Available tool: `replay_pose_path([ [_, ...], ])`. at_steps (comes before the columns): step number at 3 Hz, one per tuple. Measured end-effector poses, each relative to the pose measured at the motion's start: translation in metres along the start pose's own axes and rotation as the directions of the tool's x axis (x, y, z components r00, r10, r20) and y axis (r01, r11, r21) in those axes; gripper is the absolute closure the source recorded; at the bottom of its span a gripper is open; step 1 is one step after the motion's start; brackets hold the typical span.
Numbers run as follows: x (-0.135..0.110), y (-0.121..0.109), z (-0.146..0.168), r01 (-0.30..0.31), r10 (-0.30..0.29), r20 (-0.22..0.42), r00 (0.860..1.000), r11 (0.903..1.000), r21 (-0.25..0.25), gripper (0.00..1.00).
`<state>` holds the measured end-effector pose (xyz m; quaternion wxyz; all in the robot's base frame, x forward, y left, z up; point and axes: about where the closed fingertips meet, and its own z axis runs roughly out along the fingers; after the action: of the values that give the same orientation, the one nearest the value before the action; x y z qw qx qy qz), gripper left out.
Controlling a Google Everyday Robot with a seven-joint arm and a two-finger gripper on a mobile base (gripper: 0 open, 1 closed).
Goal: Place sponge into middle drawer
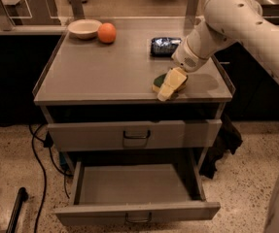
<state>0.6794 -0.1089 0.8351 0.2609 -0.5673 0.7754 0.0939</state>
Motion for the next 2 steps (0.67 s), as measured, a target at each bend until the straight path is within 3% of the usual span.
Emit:
replay_pose_path([
  [2, 0.0062, 0.0143, 0.0103, -0.014, 0.013, -0.023, 1.0, 0.9984, -0.055, 0.0],
])
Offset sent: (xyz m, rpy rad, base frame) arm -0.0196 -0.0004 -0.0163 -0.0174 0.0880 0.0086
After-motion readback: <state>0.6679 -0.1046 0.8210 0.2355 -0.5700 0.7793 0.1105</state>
